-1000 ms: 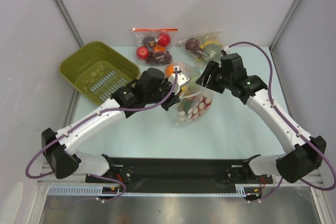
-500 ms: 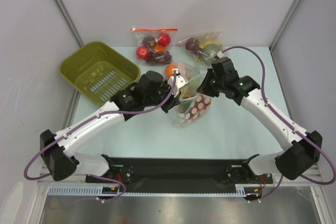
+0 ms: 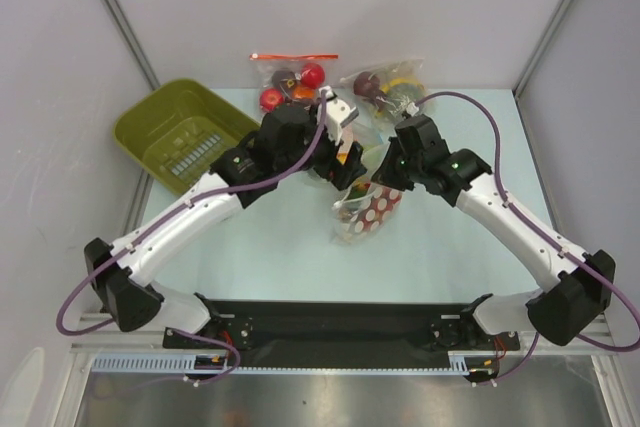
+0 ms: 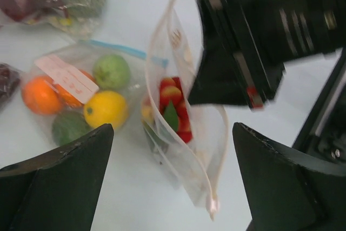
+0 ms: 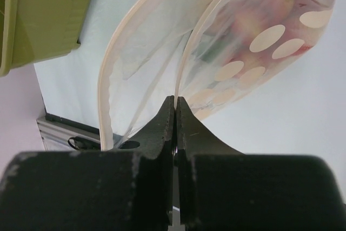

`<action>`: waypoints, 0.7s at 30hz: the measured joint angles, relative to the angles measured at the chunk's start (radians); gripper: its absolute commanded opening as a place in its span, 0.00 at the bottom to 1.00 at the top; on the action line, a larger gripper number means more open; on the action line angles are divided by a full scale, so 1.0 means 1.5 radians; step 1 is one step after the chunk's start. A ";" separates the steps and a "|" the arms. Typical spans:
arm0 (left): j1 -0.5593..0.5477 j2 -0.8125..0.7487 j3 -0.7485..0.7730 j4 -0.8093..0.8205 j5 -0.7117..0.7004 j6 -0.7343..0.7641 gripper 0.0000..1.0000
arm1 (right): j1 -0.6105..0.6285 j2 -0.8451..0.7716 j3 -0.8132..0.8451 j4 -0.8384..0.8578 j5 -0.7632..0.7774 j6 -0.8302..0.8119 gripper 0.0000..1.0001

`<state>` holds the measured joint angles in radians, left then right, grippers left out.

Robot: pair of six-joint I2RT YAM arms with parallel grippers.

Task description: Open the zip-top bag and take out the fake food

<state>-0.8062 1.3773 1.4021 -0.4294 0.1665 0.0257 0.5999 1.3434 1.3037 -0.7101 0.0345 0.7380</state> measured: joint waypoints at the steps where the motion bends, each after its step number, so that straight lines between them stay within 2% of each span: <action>1: 0.003 0.014 0.021 0.003 -0.006 -0.009 0.97 | 0.004 -0.003 -0.002 -0.001 0.004 0.000 0.00; 6: 0.010 0.097 0.091 -0.001 -0.022 -0.023 0.94 | 0.022 -0.017 -0.013 -0.004 0.013 0.000 0.00; 12: 0.011 0.161 0.093 -0.047 -0.021 -0.034 0.86 | 0.026 -0.026 -0.023 -0.008 0.025 -0.001 0.00; 15: 0.013 0.182 0.094 -0.071 -0.014 -0.040 0.62 | 0.026 -0.031 -0.024 -0.010 0.033 -0.002 0.00; 16: 0.014 0.187 0.096 -0.078 -0.008 -0.041 0.40 | 0.026 -0.033 -0.024 -0.012 0.036 -0.004 0.00; 19: 0.018 0.201 0.098 -0.094 0.015 -0.049 0.00 | 0.026 -0.037 -0.024 -0.019 0.047 -0.010 0.00; 21: 0.024 0.204 0.098 -0.101 0.030 -0.050 0.00 | 0.026 -0.039 -0.022 -0.027 0.055 -0.015 0.00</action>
<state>-0.7704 1.6829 1.5490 -0.5808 0.2119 -0.0494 0.6395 1.2846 1.2709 -0.7509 0.1177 0.7151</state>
